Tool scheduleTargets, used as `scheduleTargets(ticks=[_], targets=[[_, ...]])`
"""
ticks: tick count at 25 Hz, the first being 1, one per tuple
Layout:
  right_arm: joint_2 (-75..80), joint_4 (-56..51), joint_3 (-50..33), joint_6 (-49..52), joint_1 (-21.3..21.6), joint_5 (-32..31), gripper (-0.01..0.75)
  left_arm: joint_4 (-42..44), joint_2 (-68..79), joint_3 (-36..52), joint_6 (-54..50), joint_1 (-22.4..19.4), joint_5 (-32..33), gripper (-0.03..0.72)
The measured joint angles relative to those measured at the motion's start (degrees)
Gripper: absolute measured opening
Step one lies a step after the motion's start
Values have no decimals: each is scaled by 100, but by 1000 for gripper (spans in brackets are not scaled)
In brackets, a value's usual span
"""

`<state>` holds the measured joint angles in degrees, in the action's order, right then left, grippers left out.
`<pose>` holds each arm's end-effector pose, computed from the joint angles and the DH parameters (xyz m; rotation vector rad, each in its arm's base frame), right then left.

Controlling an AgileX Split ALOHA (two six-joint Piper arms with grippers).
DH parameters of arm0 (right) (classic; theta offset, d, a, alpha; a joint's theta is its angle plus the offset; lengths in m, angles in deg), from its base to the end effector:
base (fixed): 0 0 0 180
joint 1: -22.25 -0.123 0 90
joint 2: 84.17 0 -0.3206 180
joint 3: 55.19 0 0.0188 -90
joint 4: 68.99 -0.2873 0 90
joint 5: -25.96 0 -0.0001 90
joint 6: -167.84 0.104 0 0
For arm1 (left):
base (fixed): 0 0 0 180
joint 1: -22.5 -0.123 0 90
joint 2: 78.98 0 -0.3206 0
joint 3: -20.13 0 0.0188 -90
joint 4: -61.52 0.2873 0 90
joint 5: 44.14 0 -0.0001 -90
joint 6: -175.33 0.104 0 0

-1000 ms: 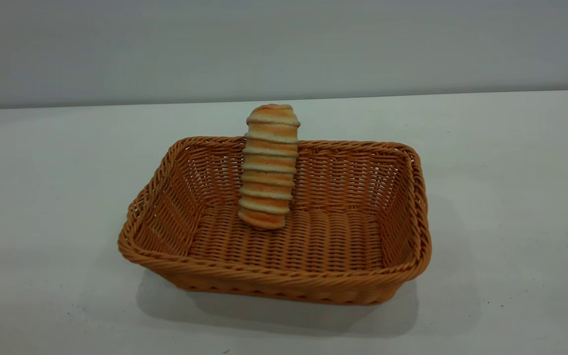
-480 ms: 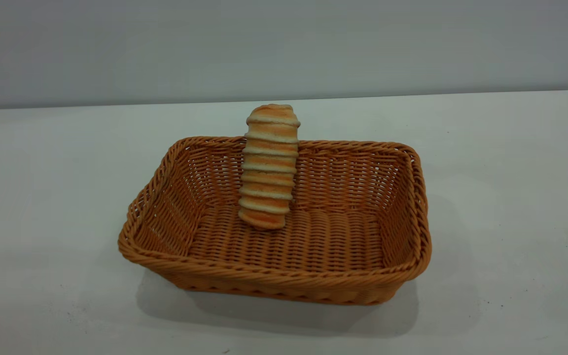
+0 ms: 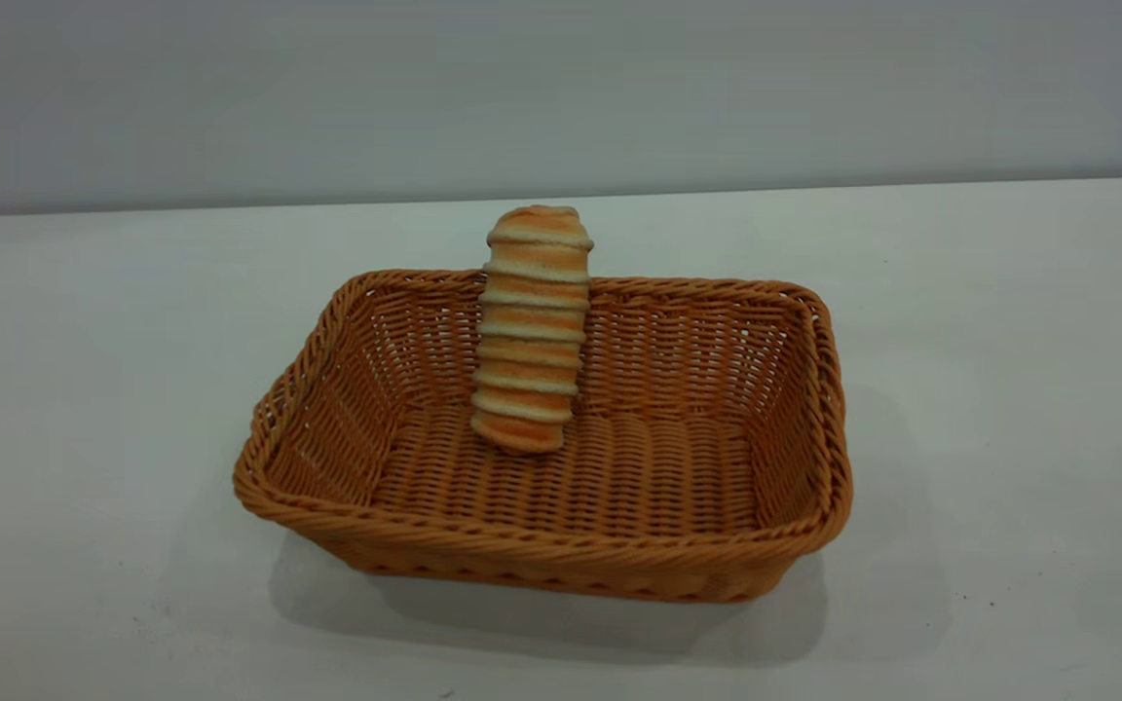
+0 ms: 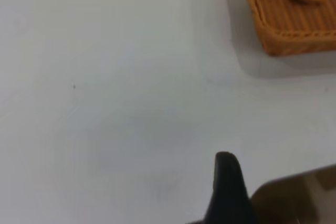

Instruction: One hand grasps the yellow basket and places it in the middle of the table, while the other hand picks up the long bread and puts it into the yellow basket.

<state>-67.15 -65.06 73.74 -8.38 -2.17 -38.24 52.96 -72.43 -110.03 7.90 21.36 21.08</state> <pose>0.0298 0.0065 0.2716 -0.4171 2.2740 0.1650 -0.0014 -0.0141 0.2805 0.2243 2.1009 -0.0384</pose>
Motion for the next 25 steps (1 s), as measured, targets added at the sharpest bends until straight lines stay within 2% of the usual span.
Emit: scheduleTargets(ticks=[6,10,14,19,25], targets=[[-499,15,11,0,1689,-16,243,0,-68,0,0,130,21,581],[-504,28,18,0,2382,-23,243,0,-75,0,0,271,21,581],[-504,41,18,-4,2431,-29,243,0,-75,0,0,273,25,581],[-504,47,18,-4,2126,-40,243,0,-76,0,0,273,25,581],[-504,47,18,2,2094,-40,243,0,-76,0,0,273,25,581]])
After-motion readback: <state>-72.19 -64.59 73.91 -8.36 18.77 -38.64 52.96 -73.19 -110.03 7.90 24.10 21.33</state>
